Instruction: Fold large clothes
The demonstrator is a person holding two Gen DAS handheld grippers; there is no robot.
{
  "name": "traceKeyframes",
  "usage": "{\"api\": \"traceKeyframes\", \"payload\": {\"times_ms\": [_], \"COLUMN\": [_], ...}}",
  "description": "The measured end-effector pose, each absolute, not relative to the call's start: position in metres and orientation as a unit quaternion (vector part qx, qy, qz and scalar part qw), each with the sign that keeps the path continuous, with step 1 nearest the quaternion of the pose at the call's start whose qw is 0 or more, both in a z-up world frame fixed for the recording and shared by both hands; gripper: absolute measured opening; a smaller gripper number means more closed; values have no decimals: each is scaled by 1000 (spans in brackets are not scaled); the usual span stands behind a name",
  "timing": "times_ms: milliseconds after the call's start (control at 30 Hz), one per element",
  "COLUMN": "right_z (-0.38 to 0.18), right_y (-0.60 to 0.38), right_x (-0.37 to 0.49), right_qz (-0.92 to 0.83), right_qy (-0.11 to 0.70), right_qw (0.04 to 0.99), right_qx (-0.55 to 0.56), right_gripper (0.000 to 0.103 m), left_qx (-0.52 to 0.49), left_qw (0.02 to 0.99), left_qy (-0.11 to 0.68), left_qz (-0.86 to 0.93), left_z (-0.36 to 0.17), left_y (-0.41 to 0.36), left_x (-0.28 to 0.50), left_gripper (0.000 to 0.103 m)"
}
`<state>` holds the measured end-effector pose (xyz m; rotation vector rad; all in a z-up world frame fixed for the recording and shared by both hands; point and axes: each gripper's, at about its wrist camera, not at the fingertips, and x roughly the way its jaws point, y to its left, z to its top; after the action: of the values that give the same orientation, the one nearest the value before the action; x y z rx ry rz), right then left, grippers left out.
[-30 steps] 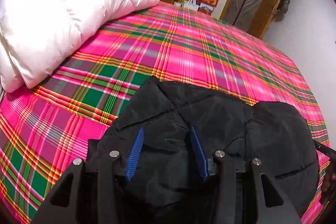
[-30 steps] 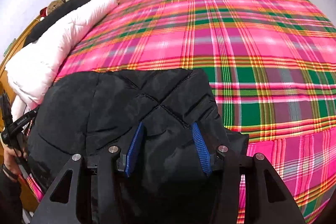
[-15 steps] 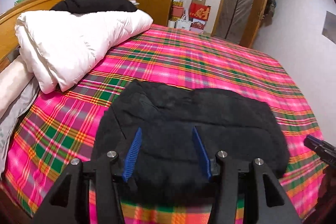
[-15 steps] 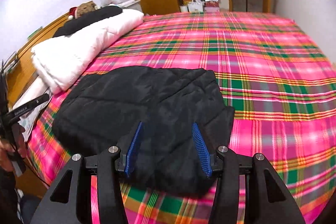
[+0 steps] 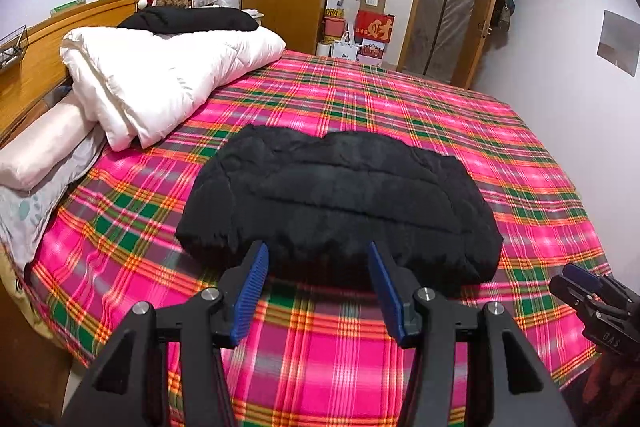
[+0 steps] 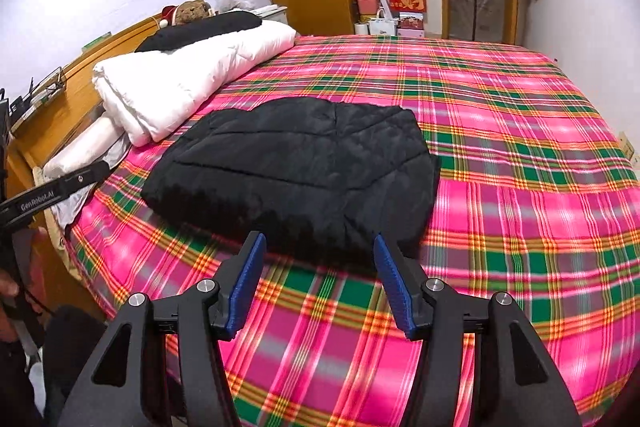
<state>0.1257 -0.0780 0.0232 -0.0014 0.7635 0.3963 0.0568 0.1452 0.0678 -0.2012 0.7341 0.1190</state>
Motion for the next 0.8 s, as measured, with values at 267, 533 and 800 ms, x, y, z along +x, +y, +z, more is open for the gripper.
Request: {"api": "traceKeyframes", "payload": {"times_ms": [267,533,800], "right_z": [10,9,6], "right_y": [-76,-73,-69], "right_x": [109,106,104], "right_qz": [187,190,192], "right_qy": [385,389,394], "right_qw": [904,901,899], "right_qx": [-5,-10,-12], "right_gripper": [57,57,57], "left_qx": [-103,-98,-97], "left_qw": [916,915,916], "left_qy": [383,386,384], "left_qz": [58,59,62], "left_z": [45,42,42], "left_y": [135,132,132], "left_x": [40,37,35], "left_gripper": [54,54,54]}}
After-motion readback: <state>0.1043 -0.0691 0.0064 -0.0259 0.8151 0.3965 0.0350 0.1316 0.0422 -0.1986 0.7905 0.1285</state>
